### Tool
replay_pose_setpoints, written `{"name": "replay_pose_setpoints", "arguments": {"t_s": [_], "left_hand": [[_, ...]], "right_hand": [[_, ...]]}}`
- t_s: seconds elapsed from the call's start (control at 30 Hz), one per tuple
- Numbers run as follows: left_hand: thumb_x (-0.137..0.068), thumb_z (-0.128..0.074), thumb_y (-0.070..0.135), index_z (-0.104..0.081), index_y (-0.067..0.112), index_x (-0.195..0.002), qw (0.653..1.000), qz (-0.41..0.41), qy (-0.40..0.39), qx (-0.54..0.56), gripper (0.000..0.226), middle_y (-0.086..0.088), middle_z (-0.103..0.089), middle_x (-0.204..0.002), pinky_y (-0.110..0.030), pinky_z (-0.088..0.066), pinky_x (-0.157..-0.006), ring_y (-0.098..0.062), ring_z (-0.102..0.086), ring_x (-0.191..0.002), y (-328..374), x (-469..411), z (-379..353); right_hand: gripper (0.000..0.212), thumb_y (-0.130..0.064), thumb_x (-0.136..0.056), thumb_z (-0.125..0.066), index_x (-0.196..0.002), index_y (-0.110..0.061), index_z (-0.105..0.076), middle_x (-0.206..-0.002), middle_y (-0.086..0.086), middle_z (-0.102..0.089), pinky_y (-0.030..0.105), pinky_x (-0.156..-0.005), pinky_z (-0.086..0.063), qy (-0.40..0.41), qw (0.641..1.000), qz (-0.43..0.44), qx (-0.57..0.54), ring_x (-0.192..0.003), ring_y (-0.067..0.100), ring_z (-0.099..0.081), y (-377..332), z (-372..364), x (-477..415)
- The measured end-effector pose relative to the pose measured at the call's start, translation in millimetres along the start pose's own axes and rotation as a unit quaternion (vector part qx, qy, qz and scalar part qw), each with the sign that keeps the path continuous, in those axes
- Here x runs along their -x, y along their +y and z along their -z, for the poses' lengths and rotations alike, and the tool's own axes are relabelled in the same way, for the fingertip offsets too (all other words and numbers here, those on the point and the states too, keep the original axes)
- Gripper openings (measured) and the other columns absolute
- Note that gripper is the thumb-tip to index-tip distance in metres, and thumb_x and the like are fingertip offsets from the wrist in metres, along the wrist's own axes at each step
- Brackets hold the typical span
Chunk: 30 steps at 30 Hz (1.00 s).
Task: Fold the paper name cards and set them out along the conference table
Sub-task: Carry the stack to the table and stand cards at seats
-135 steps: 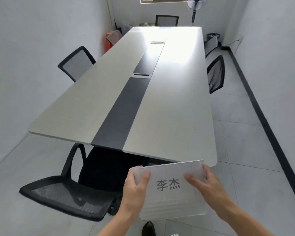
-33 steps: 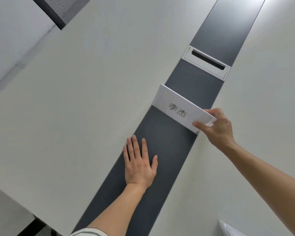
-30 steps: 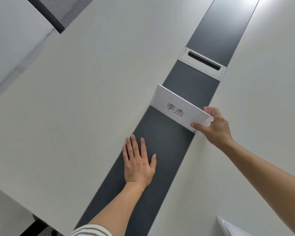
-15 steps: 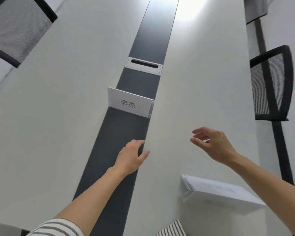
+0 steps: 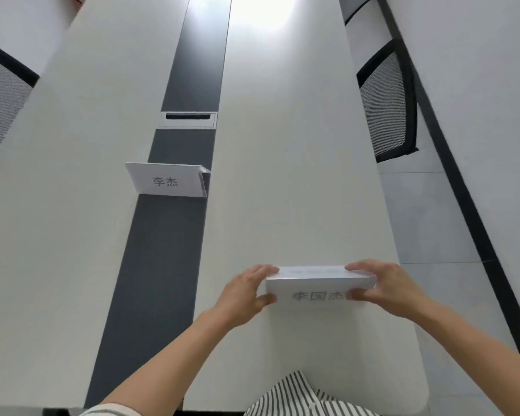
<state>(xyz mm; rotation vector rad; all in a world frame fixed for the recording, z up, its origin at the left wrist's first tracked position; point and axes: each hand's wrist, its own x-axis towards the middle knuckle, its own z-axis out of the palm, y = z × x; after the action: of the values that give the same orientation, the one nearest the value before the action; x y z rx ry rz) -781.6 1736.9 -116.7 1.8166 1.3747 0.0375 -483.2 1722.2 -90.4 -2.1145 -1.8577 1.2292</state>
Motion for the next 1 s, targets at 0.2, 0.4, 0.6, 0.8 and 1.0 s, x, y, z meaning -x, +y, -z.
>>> {"name": "replay_pose_setpoints", "arguments": {"t_s": [0.2,0.4,0.6,0.8,1.0], "left_hand": [[-0.081,-0.071,0.036,-0.055,0.028,-0.117,0.983,0.059,0.079,0.156,0.040,0.006,-0.064,-0.116,-0.032,-0.051,-0.091,-0.011,-0.060,-0.109,20,14,20],[-0.082,-0.068,0.033,-0.064,0.001,-0.110,0.868,0.095,0.111,0.474,0.043,-0.017,-0.072,-0.106,-0.044,-0.057,-0.087,-0.031,-0.068,-0.100,63,54,45],[-0.084,-0.057,0.023,-0.064,0.009,-0.114,0.796,0.081,0.138,0.584,0.034,-0.014,-0.074,-0.105,-0.029,-0.059,-0.073,-0.023,-0.070,-0.091,72,96,44],[-0.088,-0.053,0.020,-0.066,0.007,-0.110,0.777,0.144,0.210,0.576,0.029,-0.015,-0.075,-0.101,-0.025,-0.059,-0.061,-0.020,-0.073,-0.083,38,144,31],[-0.089,-0.055,0.021,-0.066,0.009,-0.109,0.781,0.176,0.249,0.545,0.026,-0.013,-0.075,-0.100,-0.024,-0.059,-0.064,-0.020,-0.073,-0.086,14,167,23]], "right_hand": [[0.028,-0.019,-0.061,-0.089,-0.085,-0.025,-0.075,-0.083,-0.004,-0.075,0.033,-0.074,-0.054,0.030,0.982,0.062,-0.175,-0.082,0.013,-0.068,-4,29,9],[0.032,-0.010,-0.064,-0.083,-0.084,0.010,-0.068,-0.084,0.023,-0.072,0.030,-0.065,-0.055,-0.041,0.946,0.129,-0.296,-0.074,0.030,-0.070,-35,67,20],[0.070,-0.066,-0.059,-0.075,-0.103,-0.011,-0.070,-0.094,0.006,-0.075,0.036,-0.082,-0.054,-0.054,0.938,0.110,-0.325,-0.088,0.016,-0.070,-39,41,13],[0.088,-0.055,-0.059,-0.082,-0.136,-0.034,-0.046,-0.130,-0.015,-0.052,0.030,-0.100,-0.039,-0.054,0.992,0.058,-0.093,-0.123,0.008,-0.048,30,4,-5],[0.069,-0.050,-0.055,-0.083,-0.120,-0.038,-0.061,-0.125,-0.007,-0.062,0.031,-0.092,-0.042,-0.031,0.993,0.024,-0.112,-0.108,0.016,-0.055,42,-15,-5]]}}
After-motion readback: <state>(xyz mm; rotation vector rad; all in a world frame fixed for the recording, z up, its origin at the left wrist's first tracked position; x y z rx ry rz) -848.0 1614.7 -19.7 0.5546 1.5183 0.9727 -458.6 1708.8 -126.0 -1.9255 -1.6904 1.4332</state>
